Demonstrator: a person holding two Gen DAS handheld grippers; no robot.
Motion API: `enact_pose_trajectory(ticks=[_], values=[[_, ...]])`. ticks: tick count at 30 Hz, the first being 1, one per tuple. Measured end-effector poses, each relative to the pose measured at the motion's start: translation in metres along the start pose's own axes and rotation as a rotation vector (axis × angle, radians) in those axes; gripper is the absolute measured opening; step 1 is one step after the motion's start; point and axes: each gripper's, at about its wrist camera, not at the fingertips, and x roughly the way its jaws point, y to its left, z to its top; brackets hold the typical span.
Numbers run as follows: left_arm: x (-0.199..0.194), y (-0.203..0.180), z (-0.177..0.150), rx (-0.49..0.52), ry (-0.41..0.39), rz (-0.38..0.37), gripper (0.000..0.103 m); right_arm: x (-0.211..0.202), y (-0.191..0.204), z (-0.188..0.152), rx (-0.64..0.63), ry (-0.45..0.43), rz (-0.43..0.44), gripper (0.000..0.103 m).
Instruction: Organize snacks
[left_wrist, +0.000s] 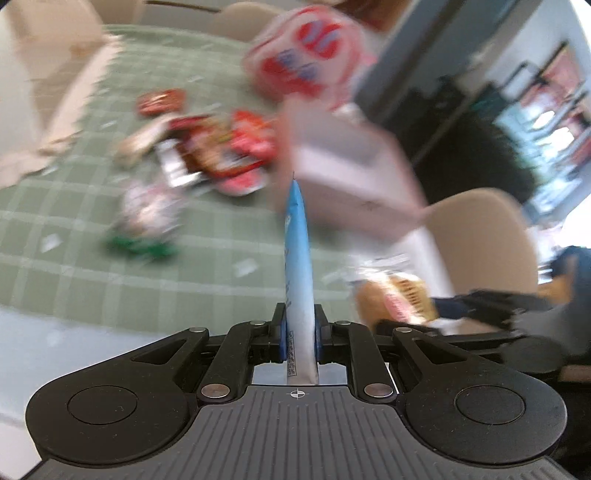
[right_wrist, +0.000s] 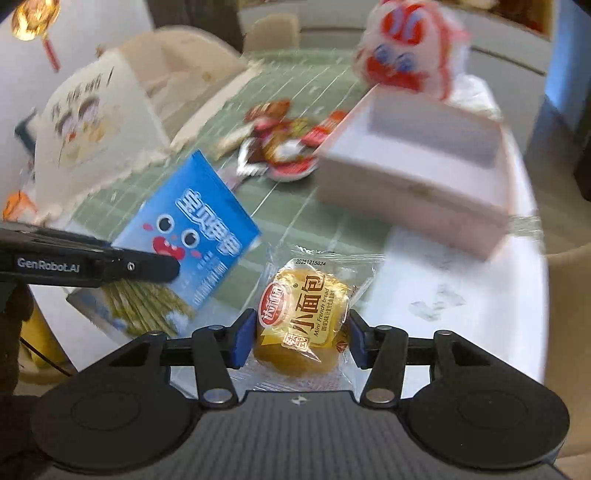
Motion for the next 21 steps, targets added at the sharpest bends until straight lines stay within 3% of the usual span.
enact_pose_trajectory(ticks=[3, 7, 10, 13, 15, 17, 19, 21], values=[[-0.014, -0.021, 0.039, 0.022, -0.073, -0.118, 0.016, -0.035, -0.017, 0.016, 0.019, -0.100, -0.041, 0.051], [-0.021, -0.049, 0.111, 0.058, -0.175, -0.242, 0.016, -0.085, -0.043, 0.066, 0.048, -0.283, -0.131, 0.051], [0.006, -0.063, 0.157, 0.050, -0.209, -0.280, 0.017, -0.096, -0.060, 0.102, 0.064, -0.353, -0.211, 0.051], [0.061, -0.060, 0.180, 0.010, -0.139, -0.344, 0.018, -0.084, -0.078, 0.128, 0.105, -0.367, -0.287, 0.051], [0.106, -0.046, 0.187, -0.046, -0.065, -0.332, 0.020, -0.066, -0.088, 0.140, 0.136, -0.349, -0.301, 0.051], [0.135, -0.032, 0.186, -0.024, -0.087, -0.254, 0.021, -0.045, -0.095, 0.147, 0.151, -0.310, -0.322, 0.051], [0.147, -0.017, 0.184, -0.017, -0.099, -0.193, 0.021, -0.020, -0.103, 0.148, 0.153, -0.263, -0.346, 0.051], [0.144, 0.003, 0.182, -0.072, -0.082, -0.171, 0.021, 0.007, -0.107, 0.145, 0.164, -0.205, -0.360, 0.051]])
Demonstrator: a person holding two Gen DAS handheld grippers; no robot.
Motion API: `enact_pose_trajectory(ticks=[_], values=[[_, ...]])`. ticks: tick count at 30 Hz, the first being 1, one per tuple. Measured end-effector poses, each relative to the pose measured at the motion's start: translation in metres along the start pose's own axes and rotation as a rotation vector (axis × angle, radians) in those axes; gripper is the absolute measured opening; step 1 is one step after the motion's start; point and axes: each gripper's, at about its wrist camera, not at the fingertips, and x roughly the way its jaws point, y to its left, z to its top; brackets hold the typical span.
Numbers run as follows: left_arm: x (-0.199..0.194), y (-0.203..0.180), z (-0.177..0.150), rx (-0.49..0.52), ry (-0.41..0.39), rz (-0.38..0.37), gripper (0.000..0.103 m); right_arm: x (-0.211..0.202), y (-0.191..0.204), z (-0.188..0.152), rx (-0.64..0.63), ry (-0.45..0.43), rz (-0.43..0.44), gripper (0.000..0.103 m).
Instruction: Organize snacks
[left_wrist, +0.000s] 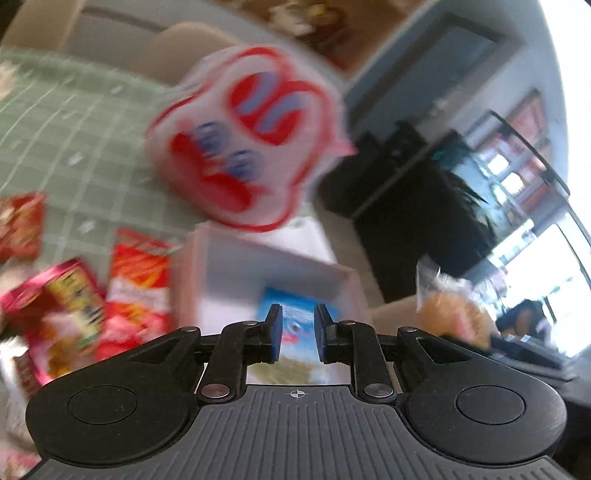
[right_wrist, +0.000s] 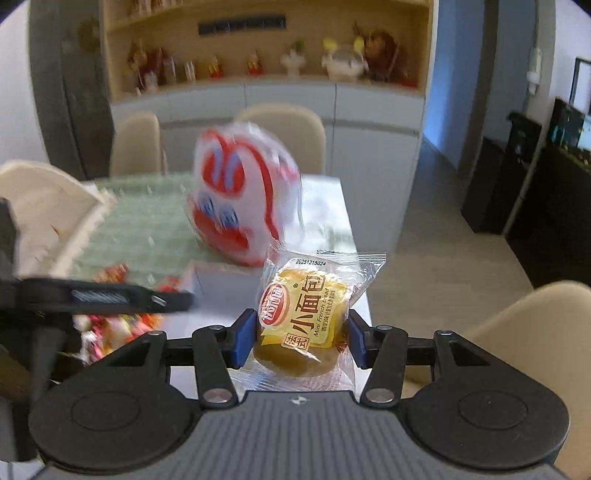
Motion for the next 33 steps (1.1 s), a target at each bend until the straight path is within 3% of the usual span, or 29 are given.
enact_pose_trajectory(ticks=[2, 4, 7, 10, 15, 17, 19, 22, 25, 30, 33], values=[[-0.021, 0.018, -0.004, -0.021, -0.017, 0.014, 0.021, 0.022, 0.004, -0.005, 0.015, 0.049, 0.006, 0.051], [-0.044, 0.032, -0.011, -0.019, -0.048, 0.080, 0.021, 0.042, 0.009, -0.014, 0.032, 0.097, 0.017, 0.051], [-0.089, 0.056, -0.032, -0.021, -0.065, 0.261, 0.021, 0.065, 0.017, -0.022, 0.063, 0.152, 0.057, 0.051], [-0.118, 0.083, -0.052, -0.014, -0.086, 0.407, 0.021, 0.084, 0.036, -0.028, 0.079, 0.187, 0.152, 0.051], [-0.152, 0.110, -0.078, -0.016, -0.042, 0.484, 0.021, 0.100, 0.071, -0.035, 0.056, 0.218, 0.246, 0.052], [-0.151, 0.113, -0.085, -0.009, -0.011, 0.546, 0.021, 0.100, 0.088, -0.036, 0.008, 0.211, 0.210, 0.055], [-0.155, 0.116, -0.093, -0.003, 0.022, 0.562, 0.021, 0.092, 0.104, -0.036, -0.058, 0.166, 0.150, 0.056], [-0.161, 0.118, -0.107, 0.014, 0.051, 0.561, 0.021, 0.064, 0.126, -0.029, -0.152, 0.060, 0.116, 0.068], [-0.169, 0.115, -0.119, 0.044, 0.063, 0.594, 0.021, 0.044, 0.163, -0.020, -0.221, -0.006, 0.177, 0.073], [-0.182, 0.116, -0.124, 0.034, 0.066, 0.616, 0.021, 0.067, 0.230, -0.011, -0.138, 0.138, 0.348, 0.073], [-0.195, 0.118, -0.126, 0.019, 0.052, 0.619, 0.021, 0.096, 0.265, -0.010, -0.058, 0.217, 0.322, 0.072]])
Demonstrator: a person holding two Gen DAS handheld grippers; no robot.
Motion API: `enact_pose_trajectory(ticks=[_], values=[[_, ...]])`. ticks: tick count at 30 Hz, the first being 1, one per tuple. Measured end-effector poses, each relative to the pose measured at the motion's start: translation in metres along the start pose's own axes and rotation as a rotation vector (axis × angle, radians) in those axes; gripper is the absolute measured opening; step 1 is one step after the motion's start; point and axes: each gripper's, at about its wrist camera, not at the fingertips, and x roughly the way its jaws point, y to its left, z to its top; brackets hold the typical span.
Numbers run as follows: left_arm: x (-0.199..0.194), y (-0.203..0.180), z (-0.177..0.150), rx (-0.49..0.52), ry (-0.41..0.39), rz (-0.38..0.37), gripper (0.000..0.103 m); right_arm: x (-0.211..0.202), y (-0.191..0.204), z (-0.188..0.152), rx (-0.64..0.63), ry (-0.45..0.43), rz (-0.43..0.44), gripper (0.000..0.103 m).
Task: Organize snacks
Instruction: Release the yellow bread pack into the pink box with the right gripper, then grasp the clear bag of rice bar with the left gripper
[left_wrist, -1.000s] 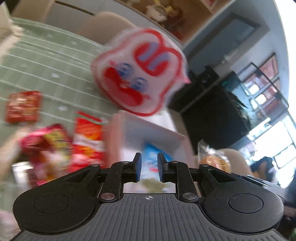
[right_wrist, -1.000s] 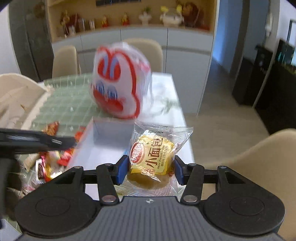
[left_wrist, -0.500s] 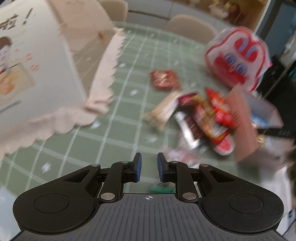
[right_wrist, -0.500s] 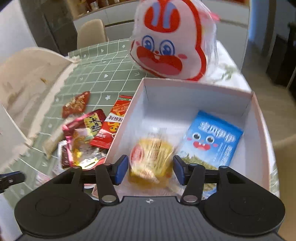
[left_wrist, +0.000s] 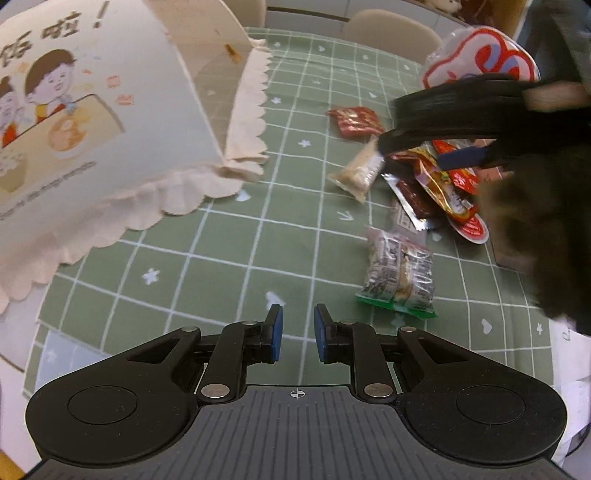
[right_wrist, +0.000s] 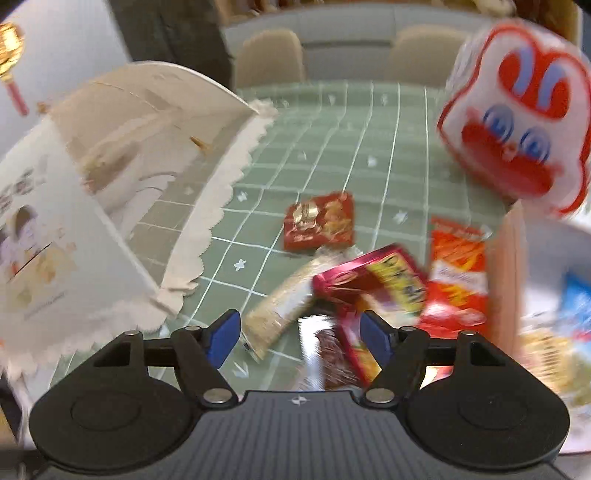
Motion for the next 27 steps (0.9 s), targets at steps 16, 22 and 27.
enact_pose_trajectory(ticks=[16, 22, 27], values=[[-0.029, 0.053, -0.004, -0.108, 0.000, -0.040, 0.021, 0.133, 0.015, 0.080, -0.099, 0.054, -0.149, 0.085], [-0.028, 0.053, 0.001, -0.110, 0.000, -0.068, 0.021, 0.118, 0.032, 0.067, -0.203, 0.078, -0.105, 0.068], [-0.011, 0.048, -0.002, -0.132, 0.037, -0.137, 0.021, 0.079, 0.047, 0.029, -0.276, 0.120, 0.019, 0.067]])
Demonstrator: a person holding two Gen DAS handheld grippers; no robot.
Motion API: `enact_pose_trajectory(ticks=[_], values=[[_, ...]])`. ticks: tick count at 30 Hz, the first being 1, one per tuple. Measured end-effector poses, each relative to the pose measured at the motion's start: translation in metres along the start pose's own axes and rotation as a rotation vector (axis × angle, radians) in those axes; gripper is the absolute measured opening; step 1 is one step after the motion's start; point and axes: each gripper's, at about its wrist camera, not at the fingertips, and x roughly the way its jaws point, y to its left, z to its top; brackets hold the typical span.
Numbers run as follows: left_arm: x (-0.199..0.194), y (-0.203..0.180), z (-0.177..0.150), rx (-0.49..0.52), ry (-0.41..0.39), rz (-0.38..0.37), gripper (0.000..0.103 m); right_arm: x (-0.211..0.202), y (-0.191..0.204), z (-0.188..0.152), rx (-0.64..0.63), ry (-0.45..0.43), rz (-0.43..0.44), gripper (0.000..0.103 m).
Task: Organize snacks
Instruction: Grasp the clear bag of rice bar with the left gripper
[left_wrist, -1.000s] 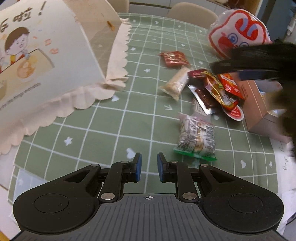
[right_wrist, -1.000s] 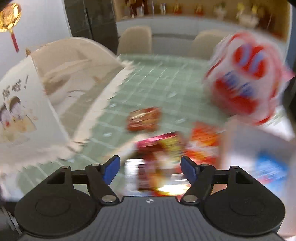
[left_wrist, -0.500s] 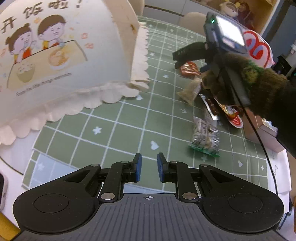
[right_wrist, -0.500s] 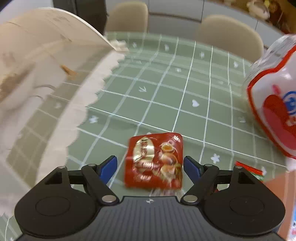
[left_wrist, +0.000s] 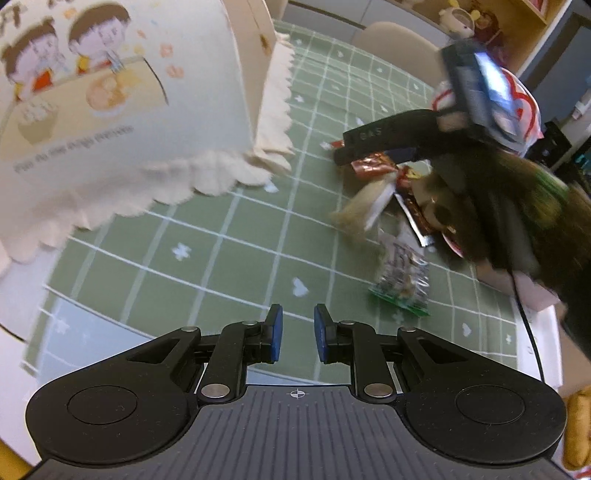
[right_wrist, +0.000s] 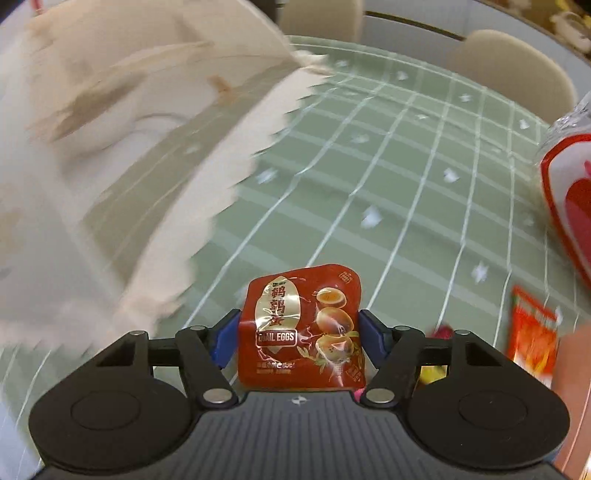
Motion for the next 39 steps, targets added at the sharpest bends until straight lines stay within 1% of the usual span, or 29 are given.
enact_pose_trajectory(ticks=[2, 3, 5, 7, 10, 14, 18, 19, 21, 23, 24, 26, 29, 31, 33, 35, 36, 37, 39], values=[[0.007, -0.004, -0.004, -0.010, 0.020, -0.027, 0.021, -0.024, 0.004, -0.018, -0.008, -0.020, 0.047, 0.067], [0.010, -0.007, -0.006, -0.009, 0.027, -0.040, 0.021, -0.038, 0.005, -0.028, -0.014, -0.038, 0.056, 0.067], [0.015, -0.015, -0.010, -0.002, 0.038, -0.067, 0.021, -0.068, 0.004, -0.050, -0.027, -0.084, 0.039, 0.067], [0.021, -0.026, -0.011, 0.012, 0.033, -0.099, 0.021, -0.091, -0.005, -0.073, -0.008, -0.103, 0.009, 0.067], [0.027, -0.045, -0.008, 0.078, -0.024, -0.126, 0.021, -0.118, -0.018, -0.116, 0.017, -0.103, -0.034, 0.067], [0.037, -0.072, 0.007, 0.177, -0.090, -0.095, 0.021, -0.138, -0.034, -0.169, 0.035, -0.098, -0.102, 0.068], [0.049, -0.096, 0.015, 0.264, -0.077, -0.039, 0.021, -0.142, -0.057, -0.212, 0.110, -0.076, -0.199, 0.071], [0.055, -0.100, 0.016, 0.277, -0.077, -0.012, 0.021, -0.142, -0.061, -0.220, 0.131, -0.072, -0.199, 0.072], [0.066, -0.105, 0.018, 0.293, -0.063, 0.028, 0.021, -0.140, -0.068, -0.232, 0.169, -0.046, -0.174, 0.072], [0.072, -0.108, 0.020, 0.303, -0.069, 0.057, 0.027, -0.137, -0.072, -0.240, 0.197, -0.027, -0.196, 0.073], [0.074, -0.109, 0.021, 0.307, -0.074, 0.067, 0.029, -0.135, -0.073, -0.244, 0.210, -0.022, -0.210, 0.074], [0.079, -0.111, 0.024, 0.316, -0.073, 0.076, 0.028, -0.137, -0.075, -0.252, 0.254, -0.025, -0.220, 0.078], [0.082, -0.117, 0.025, 0.347, -0.065, 0.047, 0.026, -0.140, -0.076, -0.260, 0.285, -0.038, -0.220, 0.079], [0.083, -0.124, 0.022, 0.386, -0.046, 0.006, 0.026, -0.142, -0.074, -0.265, 0.277, -0.044, -0.223, 0.081], [0.084, -0.132, 0.016, 0.436, -0.026, -0.017, 0.026, -0.143, -0.072, -0.269, 0.277, -0.050, -0.224, 0.082], [0.082, -0.141, 0.006, 0.500, -0.023, -0.017, 0.027, -0.143, -0.071, -0.270, 0.279, -0.055, -0.225, 0.084], [0.082, -0.144, 0.002, 0.524, -0.023, -0.017, 0.030, -0.143, -0.070, -0.270, 0.279, -0.056, -0.226, 0.084], [0.082, -0.147, -0.002, 0.540, -0.018, -0.017, 0.032, -0.143, -0.070, -0.271, 0.279, -0.056, -0.227, 0.084], [0.079, -0.148, -0.008, 0.555, -0.014, -0.019, 0.032, -0.144, -0.069, -0.271, 0.279, -0.056, -0.227, 0.085]])
